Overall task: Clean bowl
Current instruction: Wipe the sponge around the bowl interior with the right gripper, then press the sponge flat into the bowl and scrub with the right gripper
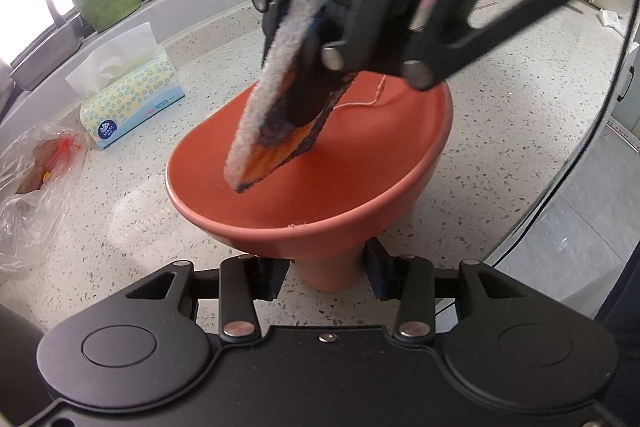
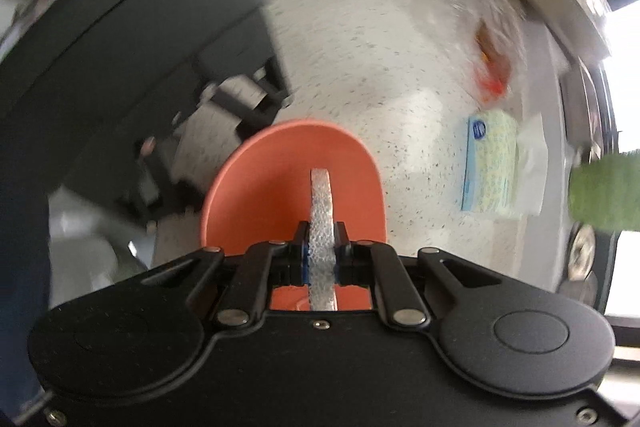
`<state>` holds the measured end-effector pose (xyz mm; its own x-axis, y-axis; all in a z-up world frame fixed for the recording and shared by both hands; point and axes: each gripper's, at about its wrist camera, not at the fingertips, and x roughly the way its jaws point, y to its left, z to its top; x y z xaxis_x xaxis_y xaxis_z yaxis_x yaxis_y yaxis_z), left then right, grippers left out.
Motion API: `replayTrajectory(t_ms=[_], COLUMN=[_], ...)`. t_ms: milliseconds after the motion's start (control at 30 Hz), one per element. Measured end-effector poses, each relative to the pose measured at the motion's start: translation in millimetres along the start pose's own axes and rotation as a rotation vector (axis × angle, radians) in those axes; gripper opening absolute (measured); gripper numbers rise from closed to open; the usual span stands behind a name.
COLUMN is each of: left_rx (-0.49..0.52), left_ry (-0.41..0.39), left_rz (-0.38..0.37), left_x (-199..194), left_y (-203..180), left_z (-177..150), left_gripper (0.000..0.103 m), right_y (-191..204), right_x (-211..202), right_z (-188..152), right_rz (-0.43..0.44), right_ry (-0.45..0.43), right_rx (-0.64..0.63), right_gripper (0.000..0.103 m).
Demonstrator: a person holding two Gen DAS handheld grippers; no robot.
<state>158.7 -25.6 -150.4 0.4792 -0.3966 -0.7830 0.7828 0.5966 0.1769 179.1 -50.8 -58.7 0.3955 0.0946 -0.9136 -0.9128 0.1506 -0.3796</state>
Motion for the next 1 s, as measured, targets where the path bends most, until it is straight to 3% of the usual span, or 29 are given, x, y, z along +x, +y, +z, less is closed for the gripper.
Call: replayTrajectory(t_ms=[600,1000], left_rx=[-0.005,0.006], left_ry=[0.002,0.004], left_rz=[0.001,-0.005], left_x=[-0.5,-1.0], left_y=[1.5,2.6], left_z=[0.7,0.9], left_gripper=[0.041,0.041], right_y=[-46.1,-57.7], right_x=[-3.3,6.8], right_z=[-10.8,-31.1], right_rz=[0.264,0.244], right_ry=[-0.050,-0.106], right_rx=[0.500,0.727], right_gripper=[0.012,0.012])
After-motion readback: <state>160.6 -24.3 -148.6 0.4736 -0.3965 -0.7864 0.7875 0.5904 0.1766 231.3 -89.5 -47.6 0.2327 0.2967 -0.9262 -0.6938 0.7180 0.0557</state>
